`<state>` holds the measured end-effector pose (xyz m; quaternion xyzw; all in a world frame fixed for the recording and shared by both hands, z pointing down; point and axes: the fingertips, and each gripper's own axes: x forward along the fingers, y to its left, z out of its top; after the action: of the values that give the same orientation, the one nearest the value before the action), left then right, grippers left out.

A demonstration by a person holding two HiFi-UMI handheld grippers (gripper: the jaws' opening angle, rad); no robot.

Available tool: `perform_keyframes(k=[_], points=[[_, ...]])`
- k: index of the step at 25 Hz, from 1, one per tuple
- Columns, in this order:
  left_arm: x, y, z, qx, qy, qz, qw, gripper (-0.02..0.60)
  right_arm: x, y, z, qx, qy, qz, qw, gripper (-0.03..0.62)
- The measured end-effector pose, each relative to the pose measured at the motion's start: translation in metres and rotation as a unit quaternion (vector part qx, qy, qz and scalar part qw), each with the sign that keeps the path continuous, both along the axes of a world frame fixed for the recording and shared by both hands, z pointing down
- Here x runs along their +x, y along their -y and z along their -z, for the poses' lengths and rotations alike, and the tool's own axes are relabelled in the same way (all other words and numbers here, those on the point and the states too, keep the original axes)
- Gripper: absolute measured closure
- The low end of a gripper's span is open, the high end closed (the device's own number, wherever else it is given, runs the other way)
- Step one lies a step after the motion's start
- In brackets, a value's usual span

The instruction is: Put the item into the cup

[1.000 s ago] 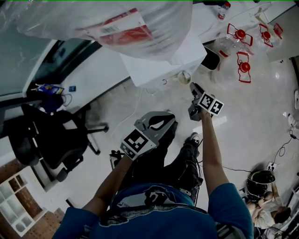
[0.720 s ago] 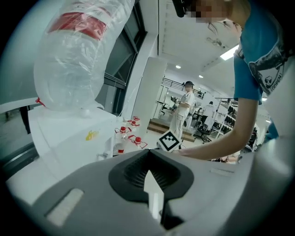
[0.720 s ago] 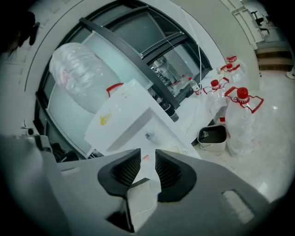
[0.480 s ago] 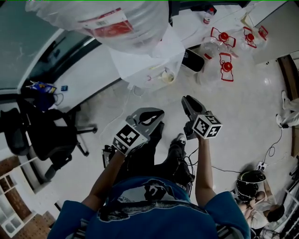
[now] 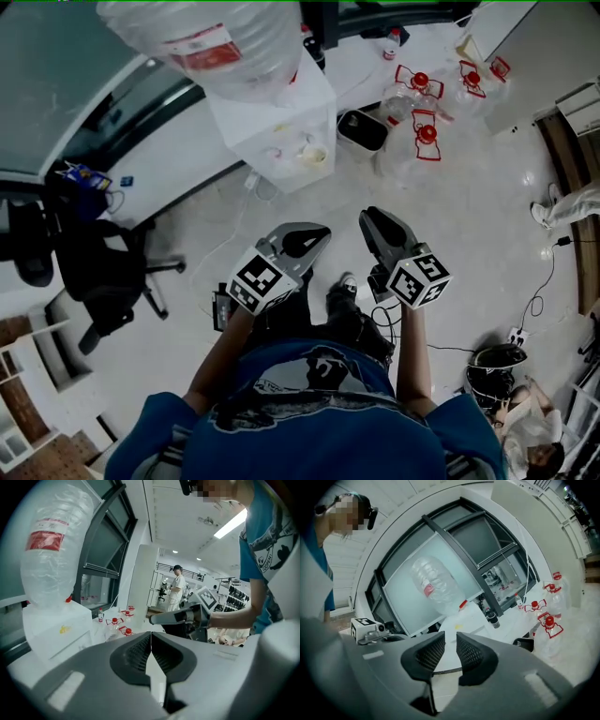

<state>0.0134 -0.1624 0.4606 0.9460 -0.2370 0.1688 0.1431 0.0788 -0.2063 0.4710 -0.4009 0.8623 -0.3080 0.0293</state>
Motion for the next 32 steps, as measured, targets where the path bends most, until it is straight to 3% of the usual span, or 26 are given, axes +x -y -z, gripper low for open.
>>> perform_keyframes(k=[6, 12, 22, 25, 28, 32], points=[[0.014, -0.035, 0.014, 0.009, -0.023, 0.055, 0.9982, 0.578, 0.008, -0.050, 0.029, 0.026, 0.011, 0.043, 0.999, 0.534], [0.013, -0.071, 0.013, 0.009, -0.038, 0.118, 0.9922, 0.578, 0.007, -0.087, 0.039, 0.059, -0.011, 0.091, 0.994, 0.542], [0.006, -0.093, 0.039, 0.018, -0.060, 0.154, 0.9860, 0.575, -0.006, -0.114, 0.057, 0.068, -0.003, 0.120, 0.990, 0.560], [0.002, -0.099, 0.044, 0.030, -0.044, 0.157, 0.9861, 0.575, -0.013, -0.124, 0.056, 0.072, -0.010, 0.129, 0.989, 0.560], [-0.013, -0.112, 0.045, 0.037, -0.025, 0.161, 0.9859, 0.575, -0.027, -0.134, 0.055, 0.075, -0.020, 0.134, 0.988, 0.560], [-0.047, -0.144, 0.047, 0.034, -0.032, 0.181, 0.9824, 0.575, -0.057, -0.157, 0.057, 0.079, -0.027, 0.140, 0.987, 0.576]])
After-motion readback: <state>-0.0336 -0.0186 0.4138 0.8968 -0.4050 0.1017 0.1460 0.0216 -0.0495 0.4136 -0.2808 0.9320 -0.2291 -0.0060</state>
